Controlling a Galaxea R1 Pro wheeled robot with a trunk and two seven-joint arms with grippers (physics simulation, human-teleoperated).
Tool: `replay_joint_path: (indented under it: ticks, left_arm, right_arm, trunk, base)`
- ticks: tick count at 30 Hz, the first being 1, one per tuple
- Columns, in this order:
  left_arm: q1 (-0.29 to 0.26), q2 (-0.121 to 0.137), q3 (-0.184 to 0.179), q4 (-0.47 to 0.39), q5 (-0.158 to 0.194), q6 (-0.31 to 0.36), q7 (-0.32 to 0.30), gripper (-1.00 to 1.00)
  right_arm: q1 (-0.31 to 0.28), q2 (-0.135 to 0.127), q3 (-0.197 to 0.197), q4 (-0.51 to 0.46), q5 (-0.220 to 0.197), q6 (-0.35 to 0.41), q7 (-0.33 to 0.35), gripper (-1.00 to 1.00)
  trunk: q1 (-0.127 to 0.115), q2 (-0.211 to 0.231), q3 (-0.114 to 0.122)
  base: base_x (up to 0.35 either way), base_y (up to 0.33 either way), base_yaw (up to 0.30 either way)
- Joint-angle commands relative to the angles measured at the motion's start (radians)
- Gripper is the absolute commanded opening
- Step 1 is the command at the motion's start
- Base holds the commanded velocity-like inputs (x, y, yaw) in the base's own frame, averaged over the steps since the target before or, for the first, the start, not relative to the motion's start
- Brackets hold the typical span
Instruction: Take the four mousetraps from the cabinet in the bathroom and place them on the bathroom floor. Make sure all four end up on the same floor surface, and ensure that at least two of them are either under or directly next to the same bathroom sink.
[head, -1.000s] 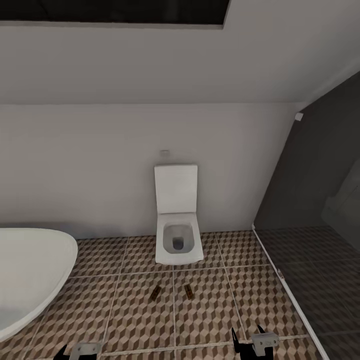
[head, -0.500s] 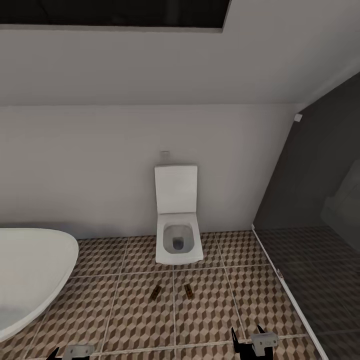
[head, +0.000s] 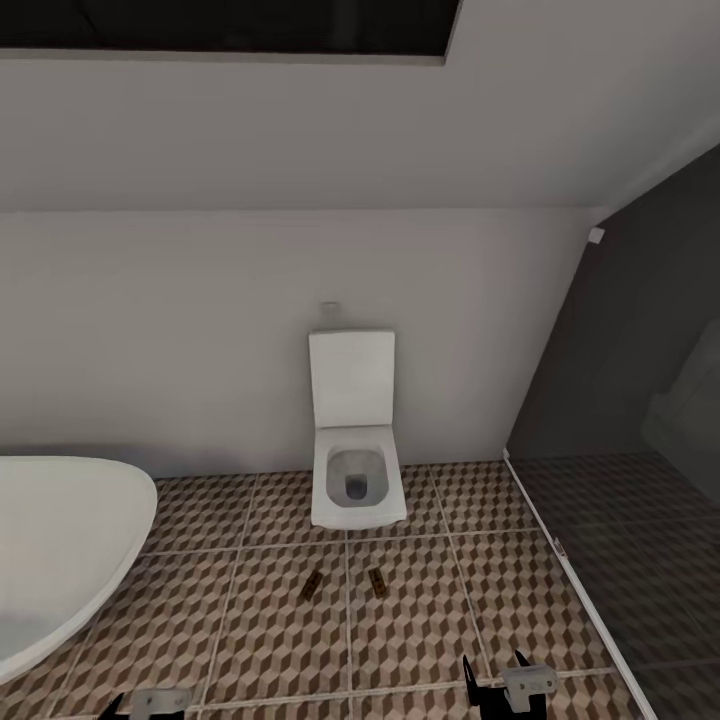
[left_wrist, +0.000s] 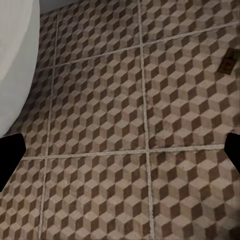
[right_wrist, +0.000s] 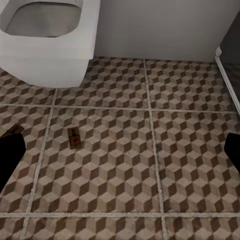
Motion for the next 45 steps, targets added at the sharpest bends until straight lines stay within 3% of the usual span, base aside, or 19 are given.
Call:
replay_joint_path:
  ticks: [1,5,8,12,15,19,30,35,39,43,45]
  left_arm:
    - [-0.002,-0.006,-0.008,-0.002,0.002,-0.003,0.009,1.00]
    - [-0.002,-0.030,-0.008,0.008,0.002,0.007,0.052,1.00]
    - [-0.002,-0.062,-0.008,0.013,0.002,0.022,0.160,1.00]
    - [-0.002,-0.108,-0.008,0.004,0.002,0.039,0.388,1.00]
    - [-0.002,-0.118,-0.009,-0.009,0.002,0.042,0.470,1.00]
    - [-0.002,-0.121,-0.008,-0.013,0.002,0.044,0.535,1.00]
    - [-0.002,-0.117,-0.008,0.079,0.002,0.045,0.600,1.00]
    - [-0.002,-0.120,-0.007,0.148,0.002,0.045,0.691,1.00]
    - [-0.002,-0.119,-0.006,0.164,0.001,0.044,0.729,1.00]
    - [-0.002,-0.116,-0.006,0.153,0.001,0.041,0.715,1.00]
    - [-0.002,-0.108,-0.006,0.121,0.001,0.039,0.663,1.00]
  right_arm:
    - [-0.001,0.000,0.009,0.001,-0.009,-0.003,-0.002,1.00]
    - [-0.001,0.000,0.009,0.001,-0.009,-0.002,-0.002,1.00]
    - [-0.001,0.000,0.009,0.001,-0.009,-0.002,-0.002,1.00]
    - [-0.001,0.000,0.009,0.001,-0.009,-0.002,-0.003,1.00]
    - [-0.001,0.000,0.008,0.001,-0.009,-0.002,-0.003,1.00]
    - [-0.001,0.000,0.009,0.001,-0.009,-0.002,-0.003,1.00]
    - [-0.001,0.000,0.009,0.001,-0.009,-0.002,-0.004,1.00]
    - [-0.001,0.000,0.009,0.001,-0.009,-0.002,-0.004,1.00]
    - [-0.001,0.000,0.009,0.001,-0.009,-0.002,-0.004,1.00]
    - [-0.001,0.000,0.009,0.001,-0.009,-0.002,-0.004,1.00]
    - [-0.001,0.000,0.009,0.001,-0.009,-0.002,-0.004,1.00]
  trunk:
    - [0.001,-0.002,-0.002]
    - [0.001,-0.002,-0.002]
    - [0.001,-0.002,-0.002]
    - [0.001,-0.002,-0.002]
    - [0.001,-0.002,-0.002]
    - [0.001,-0.002,-0.002]
    - [0.001,-0.002,-0.002]
    - [0.001,-0.002,-0.002]
    - [0.001,-0.002,-0.002]
    - [0.001,-0.002,-0.002]
    - [0.001,-0.002,-0.002]
  base:
    - [0.000,0.000,0.000]
    - [0.000,0.000,0.000]
    - [0.000,0.000,0.000]
    - [0.000,0.000,0.000]
    - [0.000,0.000,0.000]
    - [0.000,0.000,0.000]
    - [0.000,0.000,0.000]
    - [0.000,0.000,0.000]
    - [0.000,0.000,0.000]
    - [0.000,0.000,0.000]
    - [0.000,0.000,0.000]
